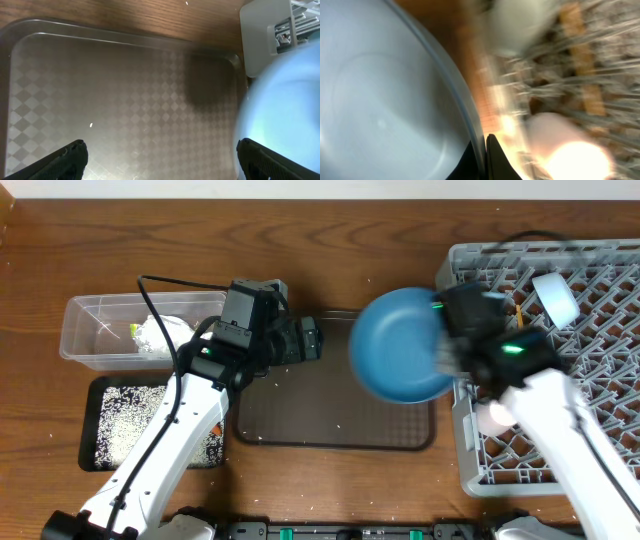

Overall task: Sort waste into correct bins and load items into the dishwasher rack
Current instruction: 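Lift the blue plate and swing it right over the rack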

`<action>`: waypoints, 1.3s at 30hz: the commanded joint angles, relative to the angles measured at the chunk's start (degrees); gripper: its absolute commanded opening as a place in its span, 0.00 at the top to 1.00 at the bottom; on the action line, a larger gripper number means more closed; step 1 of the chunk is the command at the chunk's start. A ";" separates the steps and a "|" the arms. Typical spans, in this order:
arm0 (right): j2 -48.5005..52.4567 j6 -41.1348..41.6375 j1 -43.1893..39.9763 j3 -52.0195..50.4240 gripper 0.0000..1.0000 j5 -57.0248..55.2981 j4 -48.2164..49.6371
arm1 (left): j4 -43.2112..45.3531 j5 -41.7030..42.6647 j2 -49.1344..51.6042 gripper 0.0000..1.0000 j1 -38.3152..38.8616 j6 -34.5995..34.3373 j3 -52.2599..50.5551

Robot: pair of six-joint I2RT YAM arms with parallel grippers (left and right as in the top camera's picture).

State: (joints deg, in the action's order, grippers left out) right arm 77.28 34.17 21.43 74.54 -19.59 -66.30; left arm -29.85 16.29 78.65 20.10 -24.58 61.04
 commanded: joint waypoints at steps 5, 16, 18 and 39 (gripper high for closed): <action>-9.62 -14.67 -14.73 9.18 0.99 -23.12 -4.35 | -0.13 -0.52 -0.79 0.02 0.13 0.50 0.68; -12.68 -47.84 -35.45 9.25 0.99 -50.71 16.79 | -0.13 -0.52 -0.79 0.02 0.13 0.50 0.68; -11.74 -51.25 -37.66 9.22 0.99 -50.71 18.12 | -0.13 -0.52 -0.79 0.02 0.13 0.50 0.68; 7.76 -71.49 -42.47 5.18 0.99 -71.17 28.15 | -0.13 -0.52 -0.79 0.02 0.13 0.50 0.68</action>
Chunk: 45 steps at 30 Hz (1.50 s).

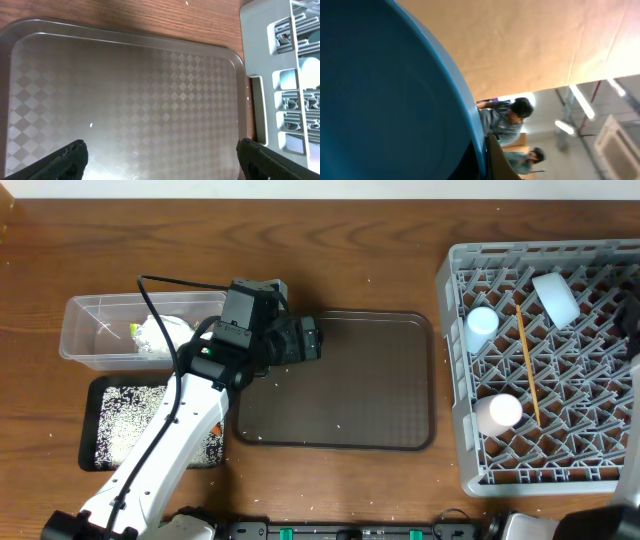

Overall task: Sort waste into correct bins and load items into the dishwasher rack
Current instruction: 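Lift the blue plate and swing it right over the rack, then lower the blue plate upright into the rack's right side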

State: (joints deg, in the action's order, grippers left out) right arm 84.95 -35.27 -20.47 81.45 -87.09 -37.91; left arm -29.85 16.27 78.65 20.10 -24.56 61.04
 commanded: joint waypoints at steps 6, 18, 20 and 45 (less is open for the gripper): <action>0.09 1.73 -0.61 -10.64 0.99 -3.37 -0.17 | -0.13 -0.50 -0.79 0.02 0.13 0.48 0.68; 0.09 1.81 4.15 -21.24 0.99 4.83 5.03 | -0.13 -0.50 -0.79 0.02 0.13 0.48 0.68; 0.11 1.88 5.31 -21.31 0.99 5.81 4.98 | -0.13 -0.50 -0.79 0.02 0.13 0.48 0.68; 0.09 5.66 12.81 -21.31 0.83 18.69 4.96 | -0.13 -0.50 -0.79 0.02 0.13 0.48 0.68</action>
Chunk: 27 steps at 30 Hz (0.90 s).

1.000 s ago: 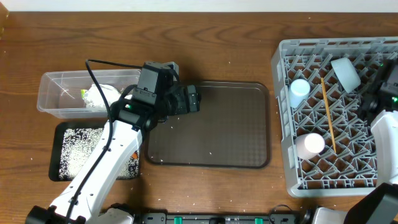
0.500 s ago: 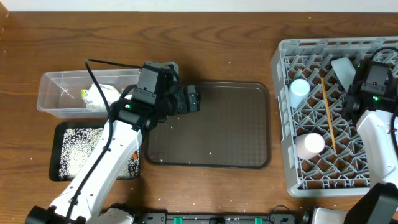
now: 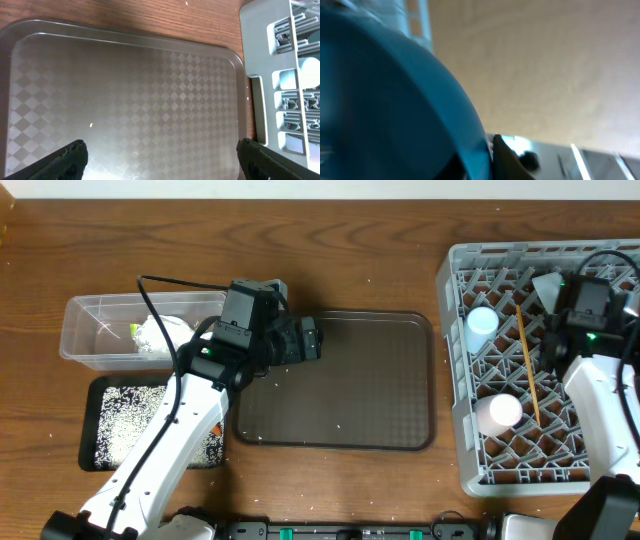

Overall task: Sort waste into correct bins and load items into the dishwasher rack
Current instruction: 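Lower the blue plate upright into the rack's right side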

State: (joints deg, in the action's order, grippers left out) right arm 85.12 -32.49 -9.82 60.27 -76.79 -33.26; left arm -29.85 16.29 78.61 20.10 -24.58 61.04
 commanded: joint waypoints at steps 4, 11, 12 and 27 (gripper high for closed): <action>-0.09 2.89 4.33 -0.13 0.65 12.00 0.35 | -0.13 -0.52 -0.74 0.02 0.13 0.50 0.68; -0.09 2.89 7.50 -0.11 0.58 12.35 2.38 | -0.13 -0.52 -0.74 0.02 0.13 0.50 0.68; -0.09 2.89 8.04 -0.11 0.57 12.35 2.43 | -0.13 -0.52 -0.74 0.02 0.13 0.50 0.68; -0.24 13.40 21.05 0.15 0.53 15.17 2.05 | -0.13 -0.52 -0.74 0.02 0.13 0.50 0.68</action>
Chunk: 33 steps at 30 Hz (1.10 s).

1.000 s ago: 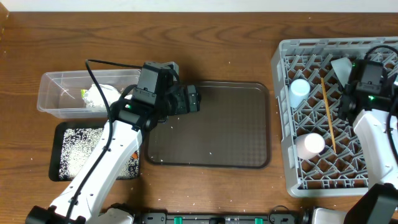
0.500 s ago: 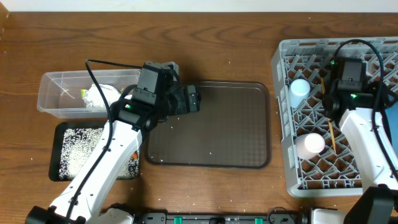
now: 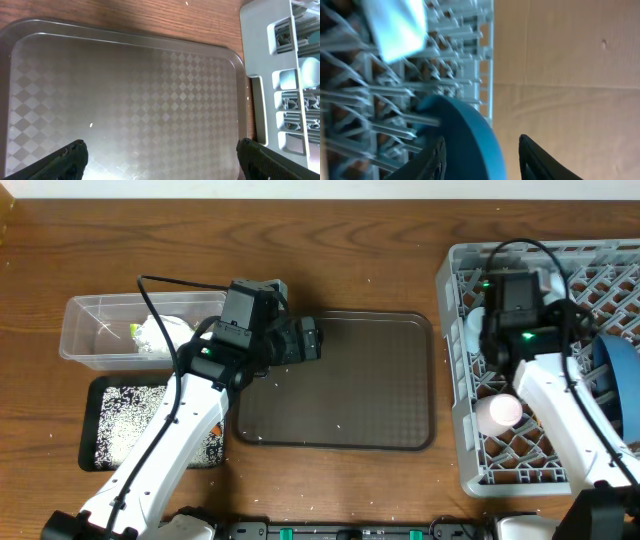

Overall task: Sort waste into correct bins and load items into the dishwasher rack
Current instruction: 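Lower the blue plate upright into the rack's right side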

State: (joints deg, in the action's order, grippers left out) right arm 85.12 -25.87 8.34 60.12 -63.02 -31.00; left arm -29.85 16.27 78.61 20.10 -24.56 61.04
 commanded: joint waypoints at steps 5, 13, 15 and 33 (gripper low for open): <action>-2.86 16.06 5.66 3.78 0.48 17.11 -6.71 | -0.13 -0.50 -0.74 0.02 0.13 0.48 0.68; -12.52 26.03 3.85 19.10 0.76 30.08 -16.28 | -0.13 -0.50 -0.74 0.02 0.13 0.48 0.68; -15.82 28.68 2.78 22.88 0.78 30.08 -18.45 | -0.13 -0.50 -0.74 0.02 0.13 0.48 0.68; -24.13 36.41 -39.74 24.94 0.99 56.17 -25.29 | -0.13 -0.50 -0.74 0.02 0.13 0.48 0.68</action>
State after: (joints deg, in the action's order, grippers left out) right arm 58.06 9.04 -25.85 85.23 -19.49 -55.59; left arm -29.87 16.29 78.61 20.10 -24.58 61.04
